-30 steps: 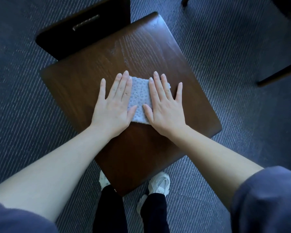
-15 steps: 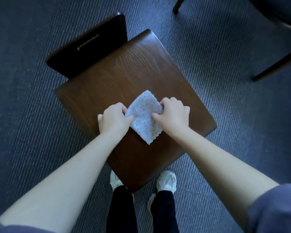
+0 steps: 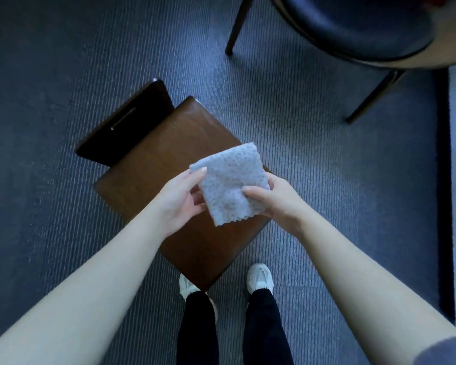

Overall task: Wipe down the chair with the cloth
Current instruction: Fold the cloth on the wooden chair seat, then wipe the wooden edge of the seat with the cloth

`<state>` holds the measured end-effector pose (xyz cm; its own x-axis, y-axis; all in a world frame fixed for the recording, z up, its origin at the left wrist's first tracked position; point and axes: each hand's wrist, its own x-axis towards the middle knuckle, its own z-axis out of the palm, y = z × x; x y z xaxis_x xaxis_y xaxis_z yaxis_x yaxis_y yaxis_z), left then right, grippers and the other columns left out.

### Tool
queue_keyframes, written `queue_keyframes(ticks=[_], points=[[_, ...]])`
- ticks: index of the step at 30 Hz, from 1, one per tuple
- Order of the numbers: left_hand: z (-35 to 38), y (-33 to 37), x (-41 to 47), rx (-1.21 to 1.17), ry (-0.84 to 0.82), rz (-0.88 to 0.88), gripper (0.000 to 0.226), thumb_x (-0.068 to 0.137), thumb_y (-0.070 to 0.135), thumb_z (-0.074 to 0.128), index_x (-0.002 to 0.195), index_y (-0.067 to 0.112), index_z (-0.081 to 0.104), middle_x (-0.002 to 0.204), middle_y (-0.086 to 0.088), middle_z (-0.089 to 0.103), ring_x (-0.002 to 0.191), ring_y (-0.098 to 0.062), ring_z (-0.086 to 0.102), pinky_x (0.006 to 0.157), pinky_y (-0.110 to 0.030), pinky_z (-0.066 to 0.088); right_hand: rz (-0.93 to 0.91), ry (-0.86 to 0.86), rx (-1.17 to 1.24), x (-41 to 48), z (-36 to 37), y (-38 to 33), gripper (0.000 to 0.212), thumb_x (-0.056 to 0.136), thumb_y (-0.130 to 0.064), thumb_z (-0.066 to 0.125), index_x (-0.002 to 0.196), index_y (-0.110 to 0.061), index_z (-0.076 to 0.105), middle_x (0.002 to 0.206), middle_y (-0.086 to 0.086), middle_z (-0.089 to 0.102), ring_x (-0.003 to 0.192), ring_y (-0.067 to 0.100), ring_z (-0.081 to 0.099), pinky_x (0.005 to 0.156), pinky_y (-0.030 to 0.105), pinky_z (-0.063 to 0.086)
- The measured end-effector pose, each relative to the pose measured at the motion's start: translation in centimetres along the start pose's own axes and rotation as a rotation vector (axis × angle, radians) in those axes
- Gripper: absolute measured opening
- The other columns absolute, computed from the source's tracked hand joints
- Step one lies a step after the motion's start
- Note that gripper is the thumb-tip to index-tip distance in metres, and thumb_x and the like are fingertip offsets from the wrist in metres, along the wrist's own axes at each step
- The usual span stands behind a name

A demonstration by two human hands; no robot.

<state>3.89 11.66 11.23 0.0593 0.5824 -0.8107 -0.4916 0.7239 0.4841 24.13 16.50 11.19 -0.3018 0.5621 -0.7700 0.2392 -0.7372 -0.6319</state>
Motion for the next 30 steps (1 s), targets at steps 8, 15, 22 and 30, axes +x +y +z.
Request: queue_keyframes(ticks=[8, 15, 22, 30], points=[[9.0, 3.5, -3.6, 0.568, 0.085, 0.114, 0.014, 0.095, 0.024, 0.061, 0.109, 0.023, 0.061, 0.102, 0.004, 0.074, 0.085, -0.005, 0.072, 0.064, -0.022, 0.057, -0.049, 0.031, -0.064, -4.8, -7.1, -4.5, 0.027, 0.089, -0.024, 0.069, 0.105, -0.002, 0.065, 0.105, 0.012, 0.072, 0.093, 0.023, 0.068, 0.085, 0.04, 0.053], [17.2, 3.2, -3.4, 0.645, 0.328, 0.497, 0.062, 0.08, 0.021, 0.079, 0.126, 0.033, 0.04, 0.096, 0.005, 0.068, 0.085, -0.008, 0.068, 0.071, -0.015, 0.051, -0.348, 0.047, -0.22, -6.3, -15.1, -7.7, 0.067, 0.086, -0.01, 0.072, 0.135, -0.039, 0.037, 0.096, 0.01, 0.073, 0.09, 0.014, 0.071, 0.08, 0.024, 0.056], [24.4, 2.9, -1.6, 1.175, 0.314, 0.639, 0.045, 0.08, 0.015, 0.077, 0.122, 0.021, 0.065, 0.109, 0.005, 0.067, 0.093, -0.007, 0.058, 0.084, -0.014, 0.04, -0.436, 0.107, -0.623, -6.8, -23.3, -9.6, 0.029, 0.077, -0.013, 0.08, 0.103, -0.022, 0.069, 0.094, -0.007, 0.07, 0.084, 0.014, 0.066, 0.083, 0.035, 0.056], [29.0, 5.6, 0.3, 1.141, 0.226, 0.689, 0.009, 0.081, 0.017, 0.074, 0.082, 0.017, 0.065, 0.089, 0.005, 0.06, 0.079, -0.005, 0.058, 0.072, -0.016, 0.045, -0.469, 0.177, -0.431, -6.9, -28.0, -11.5, 0.008, 0.083, -0.011, 0.071, 0.085, -0.017, 0.066, 0.098, -0.001, 0.064, 0.09, 0.015, 0.064, 0.079, 0.029, 0.052]])
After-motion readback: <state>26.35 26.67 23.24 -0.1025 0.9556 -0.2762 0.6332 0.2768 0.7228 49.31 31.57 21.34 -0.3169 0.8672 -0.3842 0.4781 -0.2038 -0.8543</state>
